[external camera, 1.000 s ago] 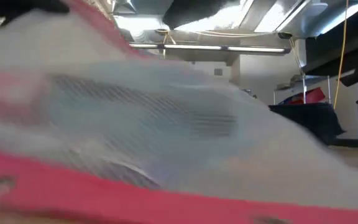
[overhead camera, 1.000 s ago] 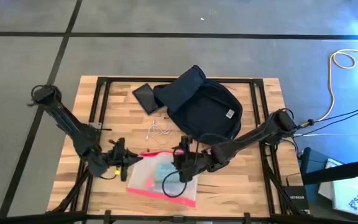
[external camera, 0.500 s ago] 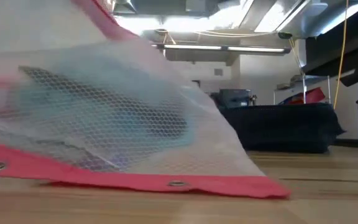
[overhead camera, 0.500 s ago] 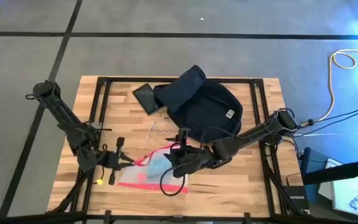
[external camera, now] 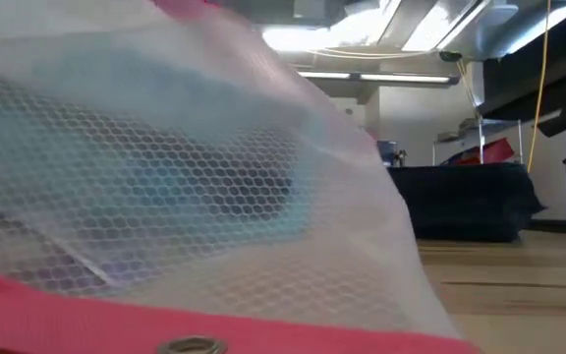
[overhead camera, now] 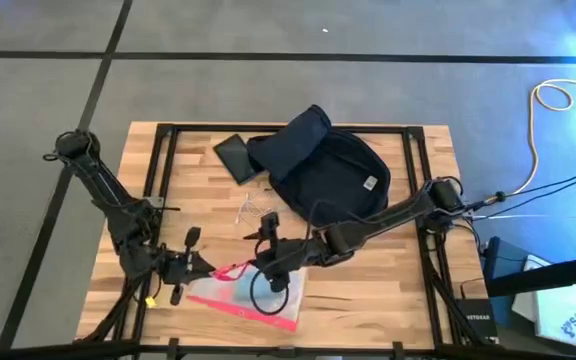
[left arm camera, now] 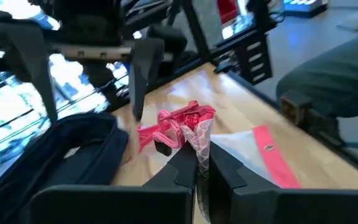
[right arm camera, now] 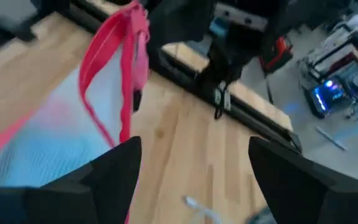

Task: Unpack backpack
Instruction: Close the transparent zip bag

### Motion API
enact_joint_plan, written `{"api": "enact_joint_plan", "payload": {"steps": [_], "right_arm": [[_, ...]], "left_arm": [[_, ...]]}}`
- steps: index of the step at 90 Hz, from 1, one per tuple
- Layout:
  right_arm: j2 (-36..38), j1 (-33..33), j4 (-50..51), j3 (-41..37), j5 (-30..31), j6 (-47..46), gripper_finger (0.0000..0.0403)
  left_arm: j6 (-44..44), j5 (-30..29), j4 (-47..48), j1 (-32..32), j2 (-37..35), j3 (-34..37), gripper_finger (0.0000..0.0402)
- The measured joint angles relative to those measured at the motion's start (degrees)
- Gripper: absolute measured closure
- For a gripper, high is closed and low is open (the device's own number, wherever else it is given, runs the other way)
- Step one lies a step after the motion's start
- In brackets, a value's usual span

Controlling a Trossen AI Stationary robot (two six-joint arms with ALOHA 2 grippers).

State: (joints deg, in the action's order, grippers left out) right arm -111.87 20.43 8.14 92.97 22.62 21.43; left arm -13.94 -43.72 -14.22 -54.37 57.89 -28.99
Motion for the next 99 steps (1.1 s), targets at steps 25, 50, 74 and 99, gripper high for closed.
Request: {"api": "enact_joint_plan", "payload": {"steps": [25,50,74,99], "right_arm": [[-1.8,-4.0,-10.8,0.0,-18.1,-18.1,0.0123],[-5.1,-4.3,-15.0,-0.1,-25.2,-29.3,0.0123],[-7.5,-4.4,-21.0,0.0,-26.4,-30.1,0.0123],[-7.5,-4.4,-19.7,0.0,-26.7,-30.1,0.0168]], "left_arm": [[-1.6,1.2,-0.1,-0.8,0.0,0.0,0.0401],[0.0,1.1,-0.2,-0.8,0.0,0.0,0.0401],[0.3,1.1,-0.2,-0.8,1.9,0.0,0.0401],[1.2,1.0,-0.2,-0.8,2.9,0.0,0.0401]]}}
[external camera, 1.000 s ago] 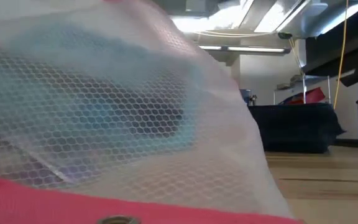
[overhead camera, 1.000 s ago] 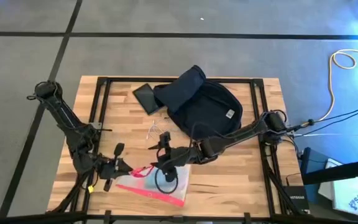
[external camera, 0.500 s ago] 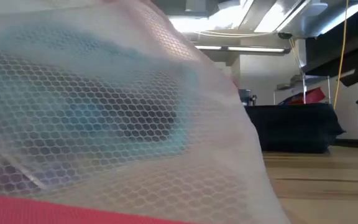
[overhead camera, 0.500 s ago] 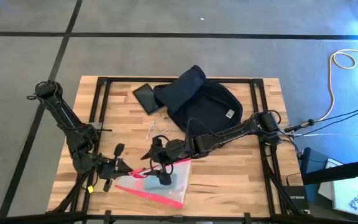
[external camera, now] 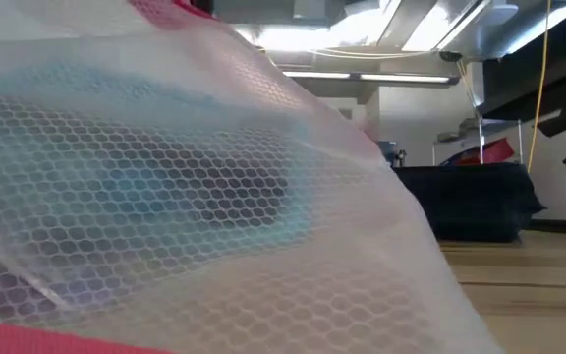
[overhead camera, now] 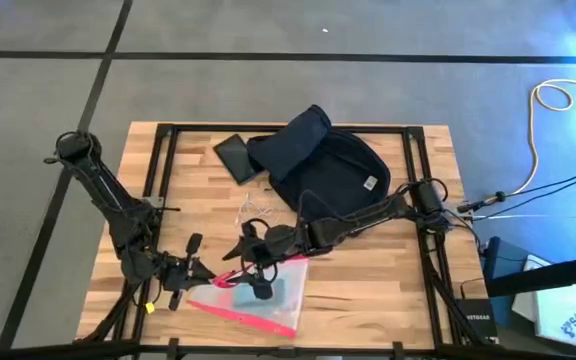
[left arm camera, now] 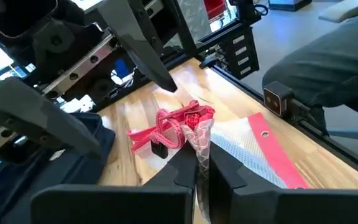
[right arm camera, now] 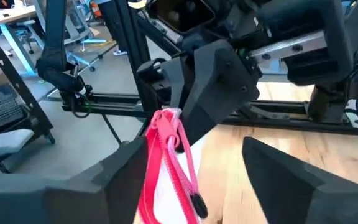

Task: Unpack backpack
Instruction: Close the transparent zip bag

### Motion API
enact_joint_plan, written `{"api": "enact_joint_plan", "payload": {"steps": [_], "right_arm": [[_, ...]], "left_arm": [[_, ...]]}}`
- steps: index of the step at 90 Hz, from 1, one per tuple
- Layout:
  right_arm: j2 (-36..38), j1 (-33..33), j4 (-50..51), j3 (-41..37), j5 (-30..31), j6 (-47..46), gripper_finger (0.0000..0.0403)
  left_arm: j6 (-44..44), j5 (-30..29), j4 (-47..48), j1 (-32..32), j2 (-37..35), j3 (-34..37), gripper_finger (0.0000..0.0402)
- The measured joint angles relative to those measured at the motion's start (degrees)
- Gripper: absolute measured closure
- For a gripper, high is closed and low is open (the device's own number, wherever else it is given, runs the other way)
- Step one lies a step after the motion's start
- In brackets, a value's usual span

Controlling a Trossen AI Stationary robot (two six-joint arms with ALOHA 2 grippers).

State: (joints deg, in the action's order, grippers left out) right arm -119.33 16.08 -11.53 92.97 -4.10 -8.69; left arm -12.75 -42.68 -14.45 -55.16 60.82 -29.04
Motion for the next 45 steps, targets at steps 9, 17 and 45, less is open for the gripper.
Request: {"api": "enact_joint_plan", "payload": {"steps": [9,17,45], "right_arm": [[0.0,0.0,1.1,0.0,0.0,0.0,0.0191],[0.0,0.0,1.0,0.0,0.1,0.1,0.0202],[0.0,0.1,1.3,0.0,0.9,1.6,0.0214]], "left_arm": [[0.0,0.8,-0.2,0.0,0.0,0.0,0.0401],[0.0,0.9,-1.0,0.0,0.0,0.0,0.0401],[0.3,0.3,-1.2,0.0,0.0,0.0,0.0401]]}}
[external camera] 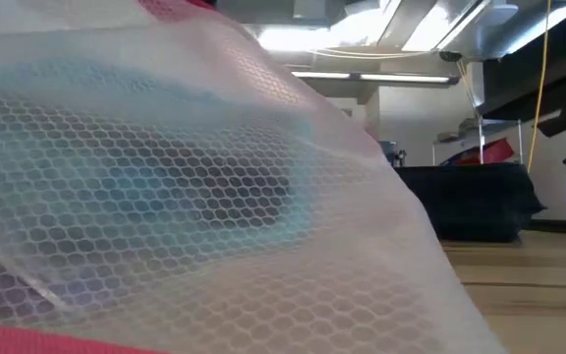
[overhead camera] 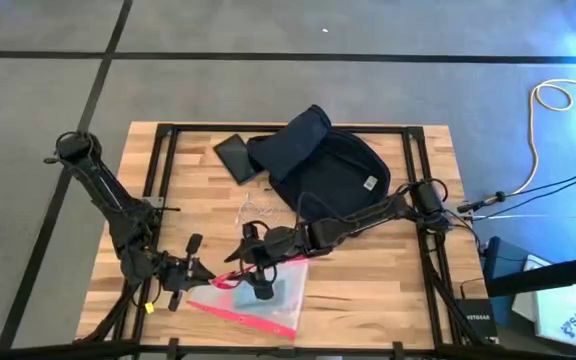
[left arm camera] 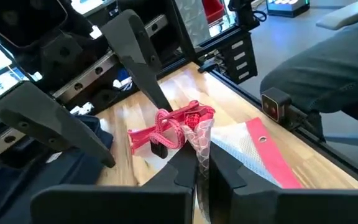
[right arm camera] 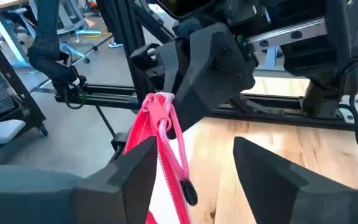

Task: Unpack backpack
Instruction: Close the transparent zip bag

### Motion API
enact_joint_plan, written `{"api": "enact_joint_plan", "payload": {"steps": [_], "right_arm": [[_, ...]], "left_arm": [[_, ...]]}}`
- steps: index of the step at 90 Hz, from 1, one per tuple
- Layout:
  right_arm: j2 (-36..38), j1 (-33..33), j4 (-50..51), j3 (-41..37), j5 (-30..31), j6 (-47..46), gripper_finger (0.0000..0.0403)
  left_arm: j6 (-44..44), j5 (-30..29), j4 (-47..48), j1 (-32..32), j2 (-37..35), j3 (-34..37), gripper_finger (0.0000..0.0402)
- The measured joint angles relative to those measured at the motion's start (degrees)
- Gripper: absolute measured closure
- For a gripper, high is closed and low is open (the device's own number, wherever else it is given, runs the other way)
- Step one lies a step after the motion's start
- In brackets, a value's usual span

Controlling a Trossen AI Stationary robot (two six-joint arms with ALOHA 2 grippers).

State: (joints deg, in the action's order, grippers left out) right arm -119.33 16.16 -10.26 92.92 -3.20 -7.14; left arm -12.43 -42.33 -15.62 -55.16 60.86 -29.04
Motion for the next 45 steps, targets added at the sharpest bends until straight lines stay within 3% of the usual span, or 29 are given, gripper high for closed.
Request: {"api": "enact_joint_plan", "payload": {"steps": [27,45], "right_arm": [[0.0,0.0,0.2,0.0,-2.9,-0.1,0.0371],[-0.7,0.5,-1.1,0.0,-2.4,0.4,0.0400]], "left_arm": [[0.2,0.2,0.0,0.0,0.0,0.0,0.0401],[0.8,0.9,-0.2,0.0,0.0,0.0,0.0401]]}}
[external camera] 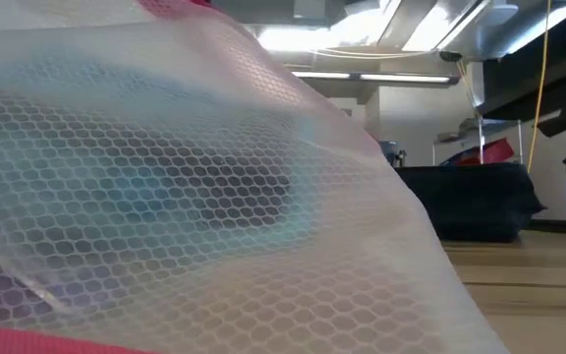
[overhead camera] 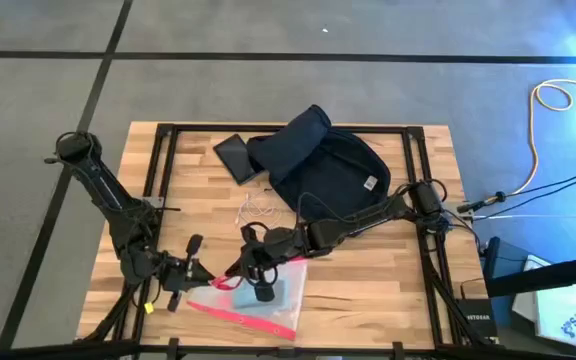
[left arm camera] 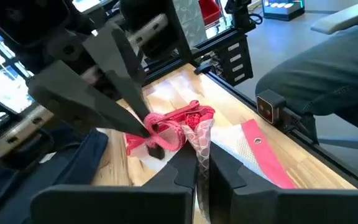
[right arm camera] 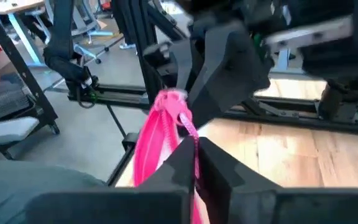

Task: Unpack backpack
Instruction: Close the transparent zip bag

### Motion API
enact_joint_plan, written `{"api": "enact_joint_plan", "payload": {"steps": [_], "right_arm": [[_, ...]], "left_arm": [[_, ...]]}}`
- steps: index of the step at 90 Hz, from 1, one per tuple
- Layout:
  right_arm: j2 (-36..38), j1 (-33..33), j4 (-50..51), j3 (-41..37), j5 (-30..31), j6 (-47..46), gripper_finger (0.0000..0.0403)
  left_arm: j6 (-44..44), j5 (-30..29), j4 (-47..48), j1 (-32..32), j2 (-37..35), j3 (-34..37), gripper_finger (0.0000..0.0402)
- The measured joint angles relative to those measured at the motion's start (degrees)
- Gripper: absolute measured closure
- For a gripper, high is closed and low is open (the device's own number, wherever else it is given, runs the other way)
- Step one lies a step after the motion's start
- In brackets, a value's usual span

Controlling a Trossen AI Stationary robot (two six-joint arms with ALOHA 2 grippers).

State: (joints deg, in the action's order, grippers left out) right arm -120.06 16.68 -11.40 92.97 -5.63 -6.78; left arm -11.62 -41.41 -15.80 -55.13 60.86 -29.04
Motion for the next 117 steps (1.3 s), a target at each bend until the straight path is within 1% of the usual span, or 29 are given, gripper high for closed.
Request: {"api": "enact_joint_plan", "payload": {"steps": [25,39,45,53,64,73,82,96,107,117], "right_arm": [[-1.1,0.3,-2.0,0.0,0.4,1.0,0.0369],[-1.1,0.3,-2.0,0.0,-2.8,2.2,0.0359],[-1.1,0.8,-2.0,0.0,-2.6,3.7,0.0348],[-1.1,1.8,-2.1,0.0,0.7,5.7,0.0321],[-1.1,2.3,-2.1,0.0,6.5,7.2,0.0271],[-1.1,2.1,-2.0,0.0,7.4,7.2,0.0233],[-1.1,1.6,-1.8,0.0,7.6,8.2,0.0212],[-2.5,0.8,-2.8,0.0,7.6,8.8,0.0212],[-2.9,0.8,-2.6,0.0,7.5,9.2,0.0223],[-3.1,1.1,-4.0,0.0,7.6,11.9,0.0239]], "left_arm": [[0.5,0.4,-0.3,0.0,0.0,0.0,0.0401],[0.5,0.4,-0.2,0.0,0.0,0.0,0.0401],[0.4,0.5,-0.2,0.0,0.0,0.0,0.0401],[0.4,0.6,-0.1,0.0,0.0,0.0,0.0401],[0.4,0.6,-0.1,0.0,0.0,0.0,0.0401],[0.5,0.6,-0.1,0.0,0.0,0.0,0.0401],[0.5,0.5,-0.1,0.0,0.0,0.0,0.0401],[-0.2,0.4,-0.1,0.0,0.0,0.0,0.0401],[-0.4,0.4,-0.2,0.1,0.0,0.0,0.0402],[-0.3,0.4,-0.2,0.1,0.0,0.0,0.0402]]}}
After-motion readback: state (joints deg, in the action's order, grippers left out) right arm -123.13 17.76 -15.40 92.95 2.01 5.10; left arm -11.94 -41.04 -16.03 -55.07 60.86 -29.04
